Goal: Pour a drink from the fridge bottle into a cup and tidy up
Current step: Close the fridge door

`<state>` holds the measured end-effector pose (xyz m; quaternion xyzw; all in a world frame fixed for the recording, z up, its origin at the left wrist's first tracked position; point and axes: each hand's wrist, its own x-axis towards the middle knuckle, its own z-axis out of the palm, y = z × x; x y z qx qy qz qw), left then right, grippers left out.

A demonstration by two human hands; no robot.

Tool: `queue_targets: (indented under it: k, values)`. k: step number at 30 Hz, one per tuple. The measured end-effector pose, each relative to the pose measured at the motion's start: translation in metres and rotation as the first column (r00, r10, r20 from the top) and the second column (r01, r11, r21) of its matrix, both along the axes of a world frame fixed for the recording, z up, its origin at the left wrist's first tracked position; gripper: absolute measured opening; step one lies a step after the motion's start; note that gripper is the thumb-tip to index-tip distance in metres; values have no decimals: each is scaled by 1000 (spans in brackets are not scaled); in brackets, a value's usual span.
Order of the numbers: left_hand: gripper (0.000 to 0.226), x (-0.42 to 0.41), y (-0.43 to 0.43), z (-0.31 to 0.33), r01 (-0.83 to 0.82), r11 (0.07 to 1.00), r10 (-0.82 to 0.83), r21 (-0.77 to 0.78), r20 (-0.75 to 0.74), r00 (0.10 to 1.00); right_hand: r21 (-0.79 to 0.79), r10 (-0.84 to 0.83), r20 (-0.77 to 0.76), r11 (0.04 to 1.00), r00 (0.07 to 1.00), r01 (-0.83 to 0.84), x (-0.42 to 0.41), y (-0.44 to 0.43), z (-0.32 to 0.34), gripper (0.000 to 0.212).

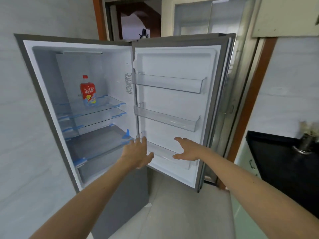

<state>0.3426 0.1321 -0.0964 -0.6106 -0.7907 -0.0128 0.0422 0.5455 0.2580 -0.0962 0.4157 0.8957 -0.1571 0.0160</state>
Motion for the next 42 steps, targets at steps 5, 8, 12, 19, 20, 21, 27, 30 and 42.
queue_targets:
  k: [5,8,12,19,20,21,27,30,42]
  values:
    - [74,62,54,7,106,994,-106,-8,-29,994,-26,-106,-21,994,994,106,77,35,5,92]
    - [74,96,89,12,154,988,-154,6,-43,987,-22,-133,-24,991,991,132,114,60,12,90]
    - [73,133,131,24,192,980,-190,53,-45,981,-25,-175,-28,984,984,174,153,102,22,90]
    - [76,183,194,37,200,975,-193,95,-77,978,22,-156,-4,987,988,156,192,173,29,88]
    - [77,188,200,37,194,976,-186,95,-89,979,20,-149,-6,989,989,149,195,181,29,87]
    - [77,191,205,37,186,978,-176,94,-100,979,19,-140,-7,990,990,140,196,189,29,86]
    - [80,199,226,37,140,983,-125,118,-123,984,22,-105,-23,994,994,105,186,227,31,89]
    - [81,203,232,38,120,985,-106,125,-113,988,7,-92,-64,996,994,92,176,239,33,96]
    - [83,203,232,44,82,983,-54,161,-171,984,-44,-23,-163,999,986,16,163,255,23,99]
